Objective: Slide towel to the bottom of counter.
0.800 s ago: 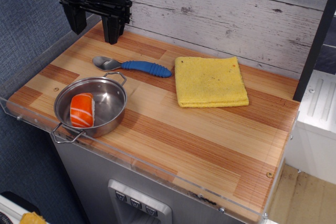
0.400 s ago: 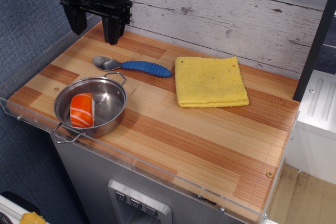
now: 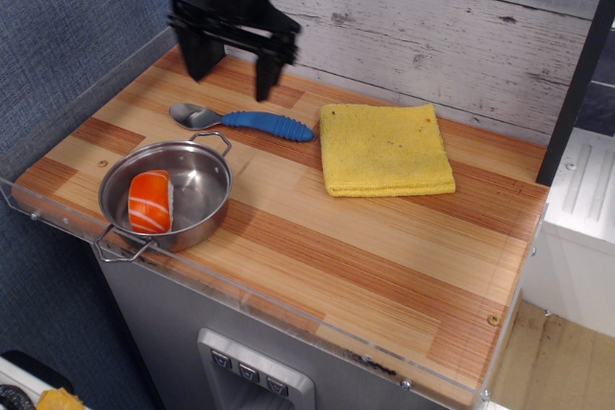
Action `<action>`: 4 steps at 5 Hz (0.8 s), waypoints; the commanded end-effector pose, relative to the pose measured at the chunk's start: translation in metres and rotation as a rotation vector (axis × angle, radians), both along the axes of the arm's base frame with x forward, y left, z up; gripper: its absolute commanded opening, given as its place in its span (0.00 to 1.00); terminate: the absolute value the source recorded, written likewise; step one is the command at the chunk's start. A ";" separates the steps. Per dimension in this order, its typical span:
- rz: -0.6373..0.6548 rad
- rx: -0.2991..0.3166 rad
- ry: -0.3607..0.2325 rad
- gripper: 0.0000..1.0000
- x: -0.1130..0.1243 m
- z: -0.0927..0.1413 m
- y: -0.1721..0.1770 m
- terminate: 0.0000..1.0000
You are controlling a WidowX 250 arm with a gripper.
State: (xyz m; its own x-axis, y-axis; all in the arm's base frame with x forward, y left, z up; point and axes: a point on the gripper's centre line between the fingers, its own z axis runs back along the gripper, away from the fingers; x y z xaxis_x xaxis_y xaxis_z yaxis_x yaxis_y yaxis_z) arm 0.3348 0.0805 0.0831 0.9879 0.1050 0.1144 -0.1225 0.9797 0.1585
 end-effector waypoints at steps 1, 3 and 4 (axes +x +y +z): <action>-0.046 -0.009 -0.056 1.00 0.027 0.003 -0.060 0.00; 0.104 -0.047 -0.047 1.00 0.055 -0.019 -0.100 0.00; 0.104 -0.066 -0.020 1.00 0.061 -0.036 -0.104 0.00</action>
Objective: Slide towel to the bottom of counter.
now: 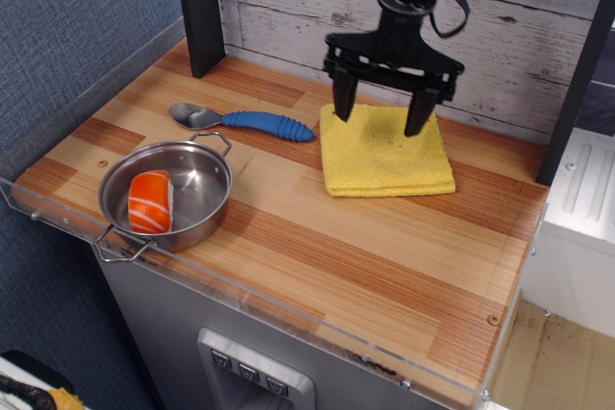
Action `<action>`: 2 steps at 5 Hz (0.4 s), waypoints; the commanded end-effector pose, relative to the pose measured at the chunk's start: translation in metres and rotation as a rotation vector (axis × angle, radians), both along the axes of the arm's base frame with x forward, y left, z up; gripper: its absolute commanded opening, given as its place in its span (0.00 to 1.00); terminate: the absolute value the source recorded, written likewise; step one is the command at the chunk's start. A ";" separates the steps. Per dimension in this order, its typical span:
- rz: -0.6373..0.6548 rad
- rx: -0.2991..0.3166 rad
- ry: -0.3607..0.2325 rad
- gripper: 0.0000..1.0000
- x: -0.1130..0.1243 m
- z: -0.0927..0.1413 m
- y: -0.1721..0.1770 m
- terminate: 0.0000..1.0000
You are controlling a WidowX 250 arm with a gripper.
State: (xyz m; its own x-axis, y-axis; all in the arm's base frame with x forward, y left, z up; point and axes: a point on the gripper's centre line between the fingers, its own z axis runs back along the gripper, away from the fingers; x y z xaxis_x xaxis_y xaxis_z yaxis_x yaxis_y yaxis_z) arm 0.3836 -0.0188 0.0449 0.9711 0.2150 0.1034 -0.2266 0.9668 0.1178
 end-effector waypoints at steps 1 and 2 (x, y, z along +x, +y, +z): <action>0.003 -0.051 -0.040 1.00 0.013 -0.009 -0.004 0.00; -0.005 -0.060 -0.034 1.00 0.010 -0.014 -0.006 0.00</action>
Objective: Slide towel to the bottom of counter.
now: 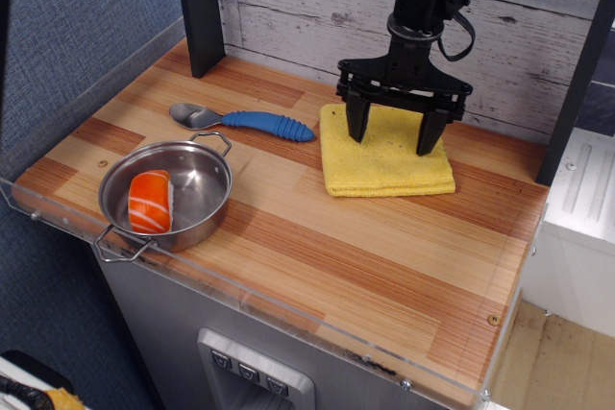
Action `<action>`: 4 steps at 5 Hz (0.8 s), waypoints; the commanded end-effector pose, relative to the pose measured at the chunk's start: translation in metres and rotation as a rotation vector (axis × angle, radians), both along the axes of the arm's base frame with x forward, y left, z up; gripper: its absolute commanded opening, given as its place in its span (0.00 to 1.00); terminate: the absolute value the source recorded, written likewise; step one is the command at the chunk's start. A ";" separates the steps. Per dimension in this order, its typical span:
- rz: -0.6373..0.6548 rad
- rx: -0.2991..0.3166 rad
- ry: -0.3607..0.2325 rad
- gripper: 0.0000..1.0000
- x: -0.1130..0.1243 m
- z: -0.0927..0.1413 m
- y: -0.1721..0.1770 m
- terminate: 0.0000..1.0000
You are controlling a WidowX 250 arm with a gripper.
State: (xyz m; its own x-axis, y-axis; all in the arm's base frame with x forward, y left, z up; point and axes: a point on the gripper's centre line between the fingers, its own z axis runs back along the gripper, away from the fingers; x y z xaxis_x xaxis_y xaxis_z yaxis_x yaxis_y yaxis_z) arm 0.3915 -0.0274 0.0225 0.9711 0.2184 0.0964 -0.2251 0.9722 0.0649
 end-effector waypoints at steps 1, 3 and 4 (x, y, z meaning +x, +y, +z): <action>-0.056 -0.028 -0.031 1.00 -0.002 0.005 -0.004 0.00; -0.167 -0.091 -0.023 1.00 -0.017 -0.003 -0.016 0.00; -0.311 -0.086 0.002 1.00 -0.028 -0.007 -0.029 0.00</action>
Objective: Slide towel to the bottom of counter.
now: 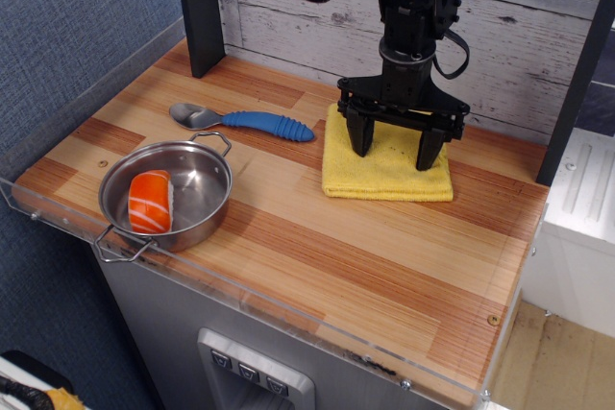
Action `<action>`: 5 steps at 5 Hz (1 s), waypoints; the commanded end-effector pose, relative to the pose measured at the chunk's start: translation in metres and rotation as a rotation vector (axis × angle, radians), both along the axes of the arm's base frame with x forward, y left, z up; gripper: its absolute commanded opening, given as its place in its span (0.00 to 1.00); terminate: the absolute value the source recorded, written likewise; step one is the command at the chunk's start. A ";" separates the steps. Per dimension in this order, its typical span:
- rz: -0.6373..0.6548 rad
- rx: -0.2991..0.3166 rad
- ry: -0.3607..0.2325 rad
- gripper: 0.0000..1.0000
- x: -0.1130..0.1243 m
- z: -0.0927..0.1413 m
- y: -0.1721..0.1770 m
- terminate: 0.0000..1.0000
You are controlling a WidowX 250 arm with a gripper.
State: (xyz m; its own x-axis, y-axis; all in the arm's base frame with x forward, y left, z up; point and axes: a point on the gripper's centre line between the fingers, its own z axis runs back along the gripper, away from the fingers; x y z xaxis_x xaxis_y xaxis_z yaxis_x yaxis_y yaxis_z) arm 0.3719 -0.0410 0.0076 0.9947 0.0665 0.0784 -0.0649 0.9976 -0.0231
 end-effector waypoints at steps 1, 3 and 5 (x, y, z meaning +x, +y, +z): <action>-0.262 -0.001 -0.025 1.00 -0.020 0.009 -0.025 0.00; -0.351 -0.002 -0.005 1.00 -0.053 0.017 -0.028 0.00; -0.345 0.007 0.028 1.00 -0.085 0.012 -0.025 0.00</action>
